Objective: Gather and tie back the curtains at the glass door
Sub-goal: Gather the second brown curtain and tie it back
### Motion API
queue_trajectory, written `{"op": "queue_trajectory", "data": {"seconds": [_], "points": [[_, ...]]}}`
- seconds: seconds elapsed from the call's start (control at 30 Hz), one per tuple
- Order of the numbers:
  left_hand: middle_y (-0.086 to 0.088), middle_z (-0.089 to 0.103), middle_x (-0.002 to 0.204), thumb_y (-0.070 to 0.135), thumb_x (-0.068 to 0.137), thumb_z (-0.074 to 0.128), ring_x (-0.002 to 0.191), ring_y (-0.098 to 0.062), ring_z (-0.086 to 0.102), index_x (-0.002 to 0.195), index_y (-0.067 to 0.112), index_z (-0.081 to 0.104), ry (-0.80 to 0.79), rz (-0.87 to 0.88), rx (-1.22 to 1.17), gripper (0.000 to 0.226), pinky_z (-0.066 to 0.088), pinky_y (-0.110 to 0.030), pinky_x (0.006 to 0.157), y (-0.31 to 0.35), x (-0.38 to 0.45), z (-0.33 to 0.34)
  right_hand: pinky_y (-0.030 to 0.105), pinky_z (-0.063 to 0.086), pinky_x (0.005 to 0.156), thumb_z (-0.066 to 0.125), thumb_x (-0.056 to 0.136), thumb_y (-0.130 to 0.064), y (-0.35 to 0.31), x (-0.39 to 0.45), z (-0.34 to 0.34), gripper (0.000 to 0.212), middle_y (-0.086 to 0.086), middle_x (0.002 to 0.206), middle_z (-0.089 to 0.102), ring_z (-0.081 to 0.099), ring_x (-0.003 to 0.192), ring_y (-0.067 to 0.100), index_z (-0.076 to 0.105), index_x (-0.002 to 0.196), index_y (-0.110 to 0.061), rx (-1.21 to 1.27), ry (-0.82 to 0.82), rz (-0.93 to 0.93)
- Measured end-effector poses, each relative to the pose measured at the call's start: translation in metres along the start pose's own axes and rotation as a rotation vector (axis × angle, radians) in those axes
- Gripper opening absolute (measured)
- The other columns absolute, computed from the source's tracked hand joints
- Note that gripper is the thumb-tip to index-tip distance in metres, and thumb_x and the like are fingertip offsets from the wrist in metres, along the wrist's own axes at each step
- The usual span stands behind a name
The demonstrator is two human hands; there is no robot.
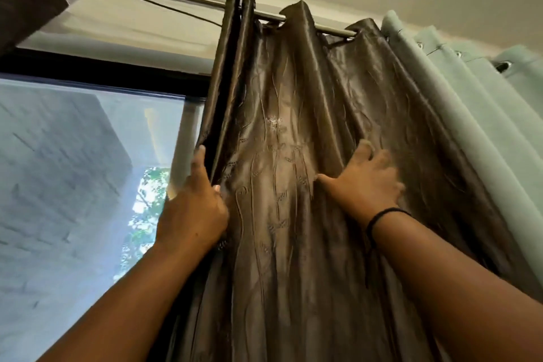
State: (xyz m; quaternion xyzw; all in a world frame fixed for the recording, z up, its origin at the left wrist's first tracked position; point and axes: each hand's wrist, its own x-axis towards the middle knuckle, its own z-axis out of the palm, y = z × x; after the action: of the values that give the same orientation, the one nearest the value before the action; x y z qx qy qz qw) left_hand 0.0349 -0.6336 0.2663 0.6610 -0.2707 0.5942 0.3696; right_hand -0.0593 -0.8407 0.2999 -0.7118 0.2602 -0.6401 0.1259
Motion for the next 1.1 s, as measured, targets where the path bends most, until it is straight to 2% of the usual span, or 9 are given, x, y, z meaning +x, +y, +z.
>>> {"op": "queue_trajectory", "data": {"seconds": [0.13, 0.3, 0.4, 0.5, 0.7, 0.83, 0.9, 1.0, 1.1], "points": [[-0.01, 0.032, 0.152, 0.042, 0.09, 0.055, 0.122, -0.037, 0.05, 0.146, 0.03, -0.01, 0.036, -0.057, -0.11, 0.086, 0.043, -0.048, 0.097, 0.02, 0.008, 0.008, 0.042, 0.055, 0.08, 0.066, 0.082, -0.039, 0.019, 0.02, 0.005, 0.06, 0.008, 0.111, 0.055, 0.059, 0.094, 0.024, 0.039, 0.13, -0.013, 0.279, -0.18, 0.0], [-0.008, 0.055, 0.098, 0.04, 0.092, 0.053, 0.09, -0.031, 0.052, 0.114, 0.012, 0.046, -0.003, -0.098, -0.036, 0.037, 0.041, -0.034, 0.074, 0.046, 0.03, 0.01, 0.036, 0.054, 0.071, 0.054, 0.084, -0.021, 0.008, 0.023, 0.018, 0.015, 0.003, 0.091, 0.061, 0.06, 0.08, 0.023, 0.06, 0.098, -0.018, 0.23, -0.139, -0.194], [-0.001, 0.046, 0.076, 0.033, 0.094, 0.046, 0.077, -0.026, 0.048, 0.091, 0.014, 0.045, 0.008, -0.07, -0.024, 0.02, 0.036, -0.032, 0.066, 0.05, 0.032, 0.016, 0.034, 0.052, 0.073, 0.053, 0.084, -0.017, -0.014, 0.015, 0.022, 0.012, 0.002, 0.083, 0.059, 0.062, 0.085, 0.027, 0.062, 0.092, -0.014, 0.289, -0.175, -0.292], [-0.001, 0.049, 0.078, 0.034, 0.094, 0.043, 0.081, -0.028, 0.049, 0.094, 0.017, 0.048, 0.04, -0.097, -0.019, 0.018, 0.039, -0.034, 0.071, 0.05, 0.032, 0.017, 0.029, 0.044, 0.069, 0.054, 0.083, -0.017, -0.046, 0.009, 0.02, 0.007, 0.005, 0.079, 0.054, 0.061, 0.088, 0.031, 0.06, 0.083, -0.013, 0.33, -0.181, -0.402], [-0.015, 0.064, 0.091, 0.025, 0.089, 0.045, 0.079, -0.033, 0.056, 0.09, 0.015, 0.059, 0.082, -0.168, -0.207, 0.017, 0.042, -0.034, 0.064, 0.03, 0.031, 0.001, 0.022, 0.039, 0.067, 0.055, 0.087, -0.023, -0.118, -0.009, 0.01, 0.015, 0.012, 0.109, 0.065, 0.059, 0.095, 0.029, 0.062, 0.083, -0.009, 0.422, -0.289, -0.723], [-0.012, 0.064, 0.109, 0.046, 0.093, 0.042, 0.098, -0.031, 0.06, 0.114, 0.017, 0.059, 0.066, -0.256, -0.4, 0.04, 0.049, -0.042, 0.086, 0.019, 0.024, -0.015, 0.029, 0.045, 0.082, 0.048, 0.094, -0.014, -0.135, -0.019, 0.001, 0.023, 0.012, 0.099, 0.065, 0.056, 0.1, 0.027, 0.068, 0.089, -0.005, 0.5, -0.398, -0.896], [-0.006, 0.066, 0.109, 0.064, 0.085, 0.044, 0.098, -0.025, 0.063, 0.117, 0.02, 0.057, -0.016, -0.243, -0.436, 0.055, 0.05, -0.045, 0.09, 0.017, 0.02, -0.015, 0.025, 0.045, 0.092, 0.048, 0.094, -0.011, -0.125, -0.014, 0.001, 0.027, 0.011, 0.119, 0.064, 0.057, 0.111, 0.024, 0.066, 0.114, -0.005, 0.623, -0.516, -0.83], [-0.002, 0.067, 0.112, 0.079, 0.064, 0.053, 0.099, -0.023, 0.065, 0.123, 0.025, 0.055, -0.065, -0.224, -0.439, 0.08, 0.052, -0.046, 0.09, 0.029, 0.019, -0.006, 0.002, 0.044, 0.066, 0.048, 0.095, -0.009, -0.096, -0.005, -0.004, 0.037, 0.003, 0.132, 0.057, 0.058, 0.104, 0.012, 0.056, 0.131, -0.013, 0.745, -0.686, -0.755], [-0.004, 0.064, 0.115, 0.066, 0.055, 0.061, 0.1, -0.026, 0.063, 0.128, 0.025, 0.051, -0.085, -0.19, -0.337, 0.085, 0.053, -0.047, 0.089, 0.045, 0.024, 0.009, 0.005, 0.043, 0.05, 0.049, 0.092, -0.001, -0.063, 0.004, -0.015, 0.033, 0.009, 0.117, 0.065, 0.06, 0.073, 0.003, 0.064, 0.121, -0.01, 0.834, -0.816, -0.686]]}}
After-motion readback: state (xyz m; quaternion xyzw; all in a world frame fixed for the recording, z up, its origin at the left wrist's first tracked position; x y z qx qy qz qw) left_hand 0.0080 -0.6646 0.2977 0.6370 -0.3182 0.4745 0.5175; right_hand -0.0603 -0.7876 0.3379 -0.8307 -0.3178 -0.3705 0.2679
